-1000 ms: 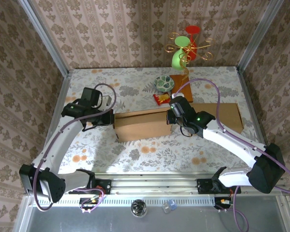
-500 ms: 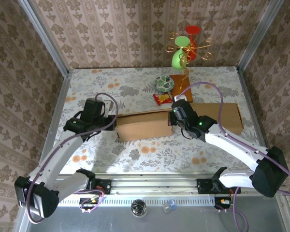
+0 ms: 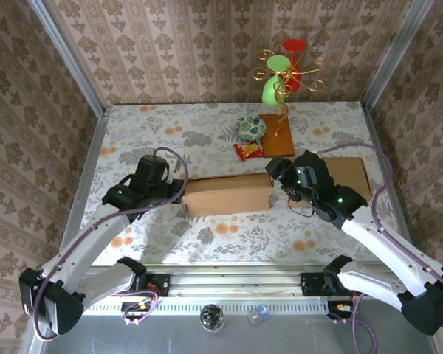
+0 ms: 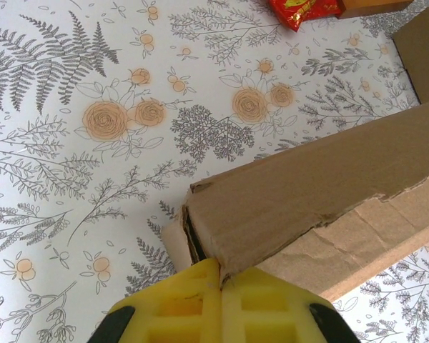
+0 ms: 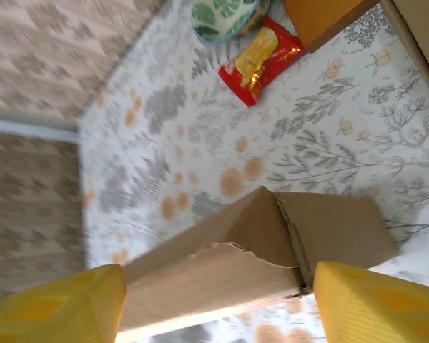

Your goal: Fold the paper box

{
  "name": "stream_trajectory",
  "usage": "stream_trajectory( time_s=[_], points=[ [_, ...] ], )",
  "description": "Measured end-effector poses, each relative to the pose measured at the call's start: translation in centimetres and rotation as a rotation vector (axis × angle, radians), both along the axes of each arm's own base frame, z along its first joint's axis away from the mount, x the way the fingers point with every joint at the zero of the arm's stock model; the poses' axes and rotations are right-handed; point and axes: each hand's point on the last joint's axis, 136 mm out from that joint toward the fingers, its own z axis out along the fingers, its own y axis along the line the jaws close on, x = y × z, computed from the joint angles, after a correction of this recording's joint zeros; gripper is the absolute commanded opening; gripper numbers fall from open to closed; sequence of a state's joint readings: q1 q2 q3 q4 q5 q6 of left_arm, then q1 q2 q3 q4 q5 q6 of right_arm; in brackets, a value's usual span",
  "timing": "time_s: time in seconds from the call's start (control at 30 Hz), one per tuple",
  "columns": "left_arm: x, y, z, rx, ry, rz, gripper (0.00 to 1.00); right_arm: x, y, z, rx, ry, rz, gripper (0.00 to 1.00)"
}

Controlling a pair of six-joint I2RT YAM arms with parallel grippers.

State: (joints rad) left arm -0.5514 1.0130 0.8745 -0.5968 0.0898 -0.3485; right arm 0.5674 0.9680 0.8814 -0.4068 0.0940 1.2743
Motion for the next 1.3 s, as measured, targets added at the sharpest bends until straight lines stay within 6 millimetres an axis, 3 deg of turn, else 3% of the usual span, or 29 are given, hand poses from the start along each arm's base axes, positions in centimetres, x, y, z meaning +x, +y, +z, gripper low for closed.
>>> stream_trajectory(
  time_s=[0.17, 0.37, 0.57, 0.67, 0.77, 1.0, 1.3],
  points=[
    [0.0, -0.3, 0.0, 0.011, -0.011, -0.006, 0.00, -0.2, 1.0, -1.2, 0.265, 0.130, -0.122, 0.88],
    [-0.1, -0.4, 0.0, 0.020, -0.016, -0.008, 0.00, 0.1, 1.2, -2.8, 0.374, 0.234, -0.205, 0.89],
    [-0.1, -0.4, 0.0, 0.024, -0.020, -0.009, 0.00, 1.5, 1.4, -3.8, 0.421, 0.256, -0.233, 0.80],
    [-0.2, -0.5, 0.0, 0.026, -0.021, -0.012, 0.01, 1.7, 1.3, -4.6, 0.413, 0.271, -0.234, 0.69],
    [-0.2, -0.5, 0.0, 0.027, -0.021, -0.012, 0.03, 1.7, 1.3, -5.1, 0.413, 0.279, -0.231, 0.64],
    [-0.2, -0.5, -0.2, 0.034, -0.016, -0.008, 0.13, 1.8, 1.3, -5.6, 0.413, 0.266, -0.219, 0.56],
    [-1.3, -0.1, -0.8, 0.038, 0.038, 0.006, 0.40, 2.2, 1.0, -5.8, 0.406, 0.256, -0.222, 0.54]
  ],
)
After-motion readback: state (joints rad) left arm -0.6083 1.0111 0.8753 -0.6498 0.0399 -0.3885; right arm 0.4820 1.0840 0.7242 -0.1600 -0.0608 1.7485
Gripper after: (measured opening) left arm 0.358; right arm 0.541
